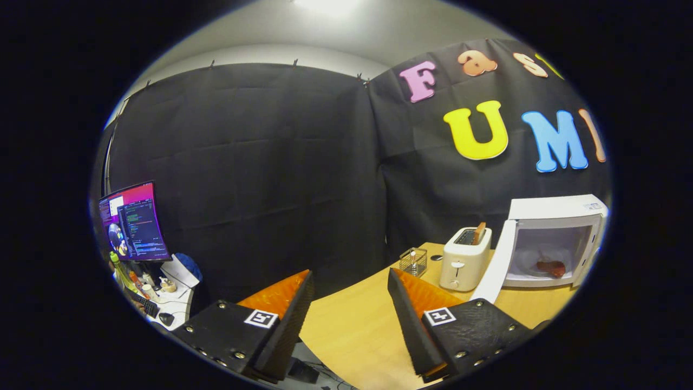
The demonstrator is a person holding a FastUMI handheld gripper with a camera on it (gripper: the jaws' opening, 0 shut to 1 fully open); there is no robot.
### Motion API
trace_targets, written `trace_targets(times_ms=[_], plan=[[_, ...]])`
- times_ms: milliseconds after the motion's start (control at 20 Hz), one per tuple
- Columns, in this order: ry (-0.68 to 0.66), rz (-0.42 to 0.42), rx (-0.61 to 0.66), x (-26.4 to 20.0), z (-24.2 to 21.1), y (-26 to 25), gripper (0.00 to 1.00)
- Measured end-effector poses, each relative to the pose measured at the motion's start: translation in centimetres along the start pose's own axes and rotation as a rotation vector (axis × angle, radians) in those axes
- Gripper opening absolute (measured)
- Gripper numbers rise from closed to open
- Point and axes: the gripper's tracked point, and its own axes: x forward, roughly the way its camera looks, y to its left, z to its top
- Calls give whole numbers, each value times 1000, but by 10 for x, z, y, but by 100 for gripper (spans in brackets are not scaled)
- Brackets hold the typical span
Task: Open the microwave, put the food inside, and close the microwave door.
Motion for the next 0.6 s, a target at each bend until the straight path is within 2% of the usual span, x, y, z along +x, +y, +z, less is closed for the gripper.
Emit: trace_targets(times_ms=[50, 100, 150, 250, 300, 350, 550, 600], plan=[[24, 5, -6, 5, -9, 0, 61], [42, 3, -14, 9, -17, -2, 54], [51, -26, -24, 13, -26, -11, 35], [78, -37, -26, 20, -41, -21, 9], [107, -20, -14, 22, -50, -21, 5], [127, -26, -14, 25, -56, -27, 6], [178, -137, 7, 28, -68, -76, 6], [185, -128, 36, 25, -69, -78, 6]])
